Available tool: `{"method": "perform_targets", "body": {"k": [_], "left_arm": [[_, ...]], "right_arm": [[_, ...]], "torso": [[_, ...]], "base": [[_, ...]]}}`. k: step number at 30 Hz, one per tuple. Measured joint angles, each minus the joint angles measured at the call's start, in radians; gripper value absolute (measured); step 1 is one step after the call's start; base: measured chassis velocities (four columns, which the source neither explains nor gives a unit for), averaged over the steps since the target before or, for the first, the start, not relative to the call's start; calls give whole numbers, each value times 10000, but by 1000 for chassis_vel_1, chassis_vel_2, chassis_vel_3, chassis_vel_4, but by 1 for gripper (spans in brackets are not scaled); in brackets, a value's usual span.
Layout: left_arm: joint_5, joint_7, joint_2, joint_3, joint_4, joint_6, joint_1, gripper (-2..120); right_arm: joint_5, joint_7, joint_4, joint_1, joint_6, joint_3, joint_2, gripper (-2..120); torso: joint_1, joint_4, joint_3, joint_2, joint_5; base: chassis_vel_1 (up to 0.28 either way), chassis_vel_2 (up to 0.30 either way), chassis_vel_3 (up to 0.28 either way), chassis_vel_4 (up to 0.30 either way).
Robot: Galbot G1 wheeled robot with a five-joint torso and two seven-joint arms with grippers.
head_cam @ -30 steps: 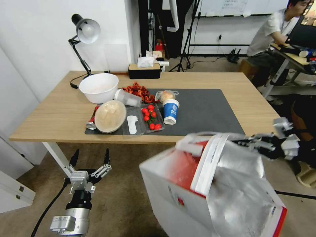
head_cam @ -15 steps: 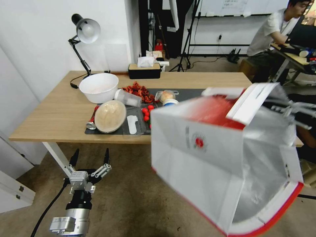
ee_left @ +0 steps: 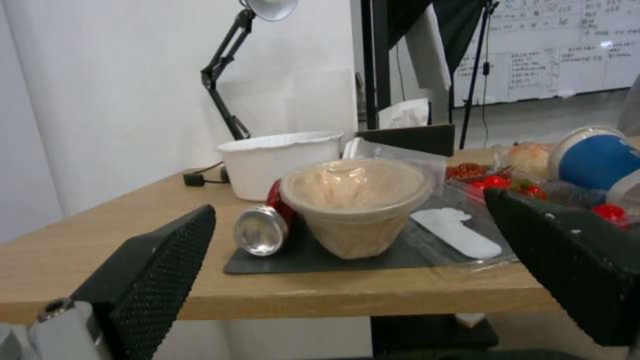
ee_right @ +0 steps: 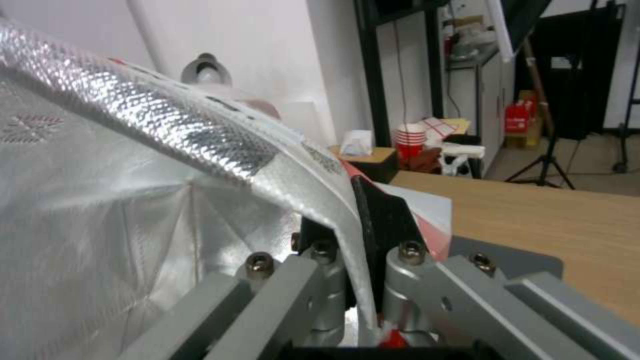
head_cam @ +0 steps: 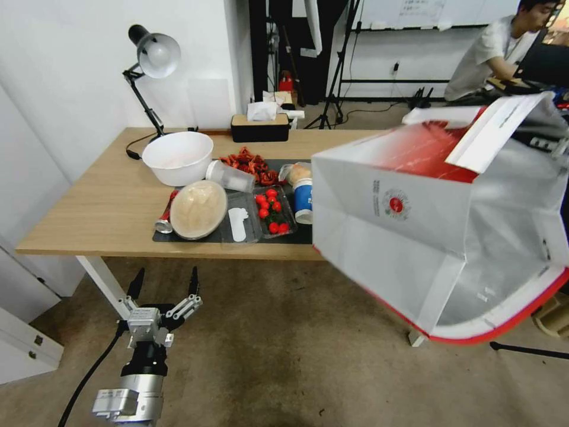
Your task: Pick up the food delivery bag from the floor and place it on the table.
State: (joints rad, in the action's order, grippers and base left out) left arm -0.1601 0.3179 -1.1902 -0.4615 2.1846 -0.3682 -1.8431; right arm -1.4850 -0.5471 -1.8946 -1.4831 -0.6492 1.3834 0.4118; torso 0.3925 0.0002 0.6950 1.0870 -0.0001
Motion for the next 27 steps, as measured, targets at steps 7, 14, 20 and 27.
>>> {"method": "perform_targets", "body": {"k": [7, 14, 20, 27], "left_arm": [[-36, 1, -11, -11, -166, 10, 164, 100], [-59, -86, 17, 166, -412, 147, 445, 100], [-117, -163, 98, 267, -488, 238, 594, 100], [-260, -308, 422, 423, -478, 314, 749, 100]], "right_arm": [[-787, 1560, 219, 1507, 94, -1258, 105, 0], [-3308, 5561, -218, 2392, 39, -1610, 805, 0], [-4418, 8382, -749, 2639, 242, -1812, 1496, 0], [-5705, 11614, -1122, 3251, 1005, -1863, 2249, 0]], "torso": [[-1, 0, -2, -2, 1], [-3, -4, -4, -4, 0], [-3, 0, -4, -6, 0], [-3, -3, -5, -7, 0]], "base": [[0, 0, 0, 0], [0, 0, 0, 0], [0, 0, 0, 0], [0, 0, 0, 0]]}}
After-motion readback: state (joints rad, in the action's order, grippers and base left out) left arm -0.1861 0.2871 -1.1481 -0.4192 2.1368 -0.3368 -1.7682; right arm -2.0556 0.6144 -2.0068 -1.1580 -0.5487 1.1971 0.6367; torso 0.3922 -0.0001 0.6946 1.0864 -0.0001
